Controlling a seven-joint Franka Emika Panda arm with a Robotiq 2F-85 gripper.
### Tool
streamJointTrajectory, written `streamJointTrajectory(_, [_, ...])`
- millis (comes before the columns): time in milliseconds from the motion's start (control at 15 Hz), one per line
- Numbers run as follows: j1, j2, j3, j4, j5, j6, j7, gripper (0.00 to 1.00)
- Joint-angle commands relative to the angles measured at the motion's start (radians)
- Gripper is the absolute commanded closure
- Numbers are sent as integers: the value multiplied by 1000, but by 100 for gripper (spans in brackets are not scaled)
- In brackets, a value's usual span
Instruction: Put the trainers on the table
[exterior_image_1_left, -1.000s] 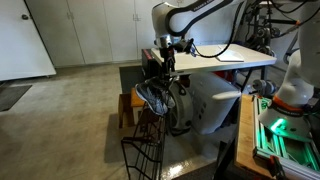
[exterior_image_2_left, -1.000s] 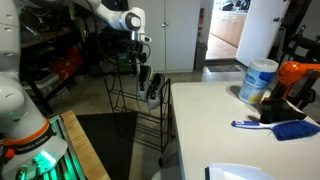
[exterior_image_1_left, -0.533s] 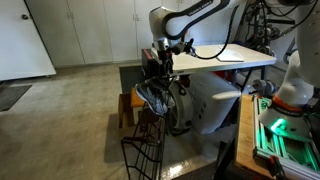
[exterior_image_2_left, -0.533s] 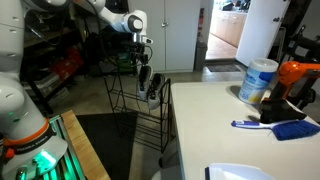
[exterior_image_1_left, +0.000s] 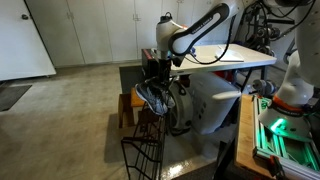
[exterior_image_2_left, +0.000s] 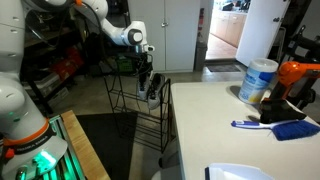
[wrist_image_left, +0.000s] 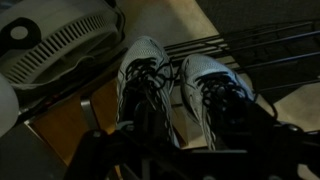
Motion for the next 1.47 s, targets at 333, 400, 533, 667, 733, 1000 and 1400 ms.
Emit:
streamJointTrajectory(333, [1,-31,-20,-236,0,479,-34,0])
streamJointTrajectory(400, [6,-33,-27,-251,-10,515,-35,0])
streamJointTrajectory(533, [7,-34,-32,-277,-5,574,-34,0])
streamJointTrajectory(667, [12,-34,-45,-295,-11,629,-31,0])
streamJointTrajectory(733, [13,-35,-49,-305,-13,655,-35,0])
streamJointTrajectory(1000, [-2,-29,-37,-331,4,750,-76,0])
streamJointTrajectory(1400, [-16,-12,-9,-328,24,792,-117,0])
